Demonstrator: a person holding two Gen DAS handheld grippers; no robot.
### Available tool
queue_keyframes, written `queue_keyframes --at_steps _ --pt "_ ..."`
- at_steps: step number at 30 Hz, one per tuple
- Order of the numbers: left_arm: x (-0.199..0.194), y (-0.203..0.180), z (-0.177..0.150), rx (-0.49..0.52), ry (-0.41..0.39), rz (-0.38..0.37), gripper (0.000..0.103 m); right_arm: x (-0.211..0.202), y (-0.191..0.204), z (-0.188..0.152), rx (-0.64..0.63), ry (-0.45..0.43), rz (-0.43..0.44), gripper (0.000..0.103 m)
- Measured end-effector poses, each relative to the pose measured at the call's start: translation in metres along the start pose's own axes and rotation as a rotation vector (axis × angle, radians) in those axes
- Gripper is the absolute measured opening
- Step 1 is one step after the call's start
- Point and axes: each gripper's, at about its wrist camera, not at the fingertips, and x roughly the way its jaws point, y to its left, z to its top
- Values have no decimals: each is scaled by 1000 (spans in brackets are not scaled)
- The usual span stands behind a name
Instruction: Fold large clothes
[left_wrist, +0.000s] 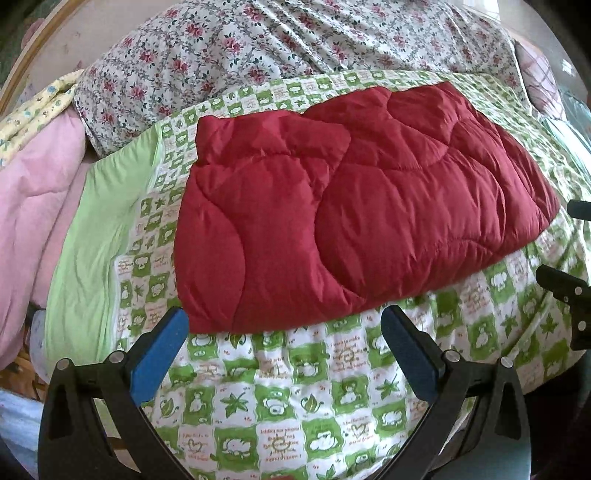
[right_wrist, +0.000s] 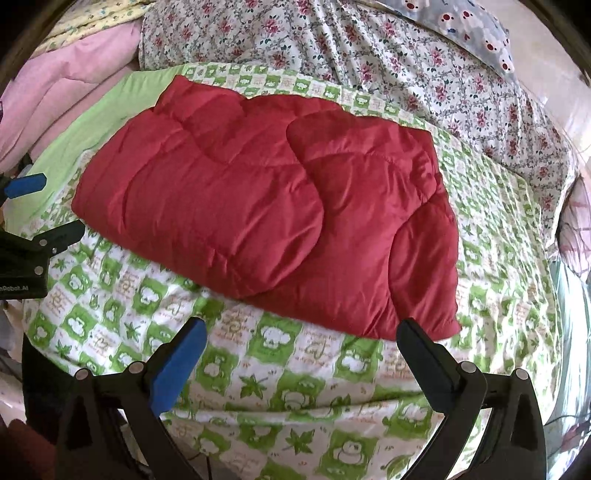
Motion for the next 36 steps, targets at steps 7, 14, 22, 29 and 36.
queue_keyframes --at_steps 7,14,22,29,36 --pt "6 3 12 -11 -4 -3 103 2 0 14 -14 -13 -8 103" --pt "11 3 20 -18 1 -8 103 3 -3 23 -7 -22 -11 103" --pt "13 2 26 -18 1 -11 103 6 -6 30 4 -25 -4 103" --pt "14 2 30 -19 -2 -10 103 5 -7 37 7 -33 2 103" --pt "16 3 32 -21 -1 -11 103 5 -8 44 13 -39 8 103"
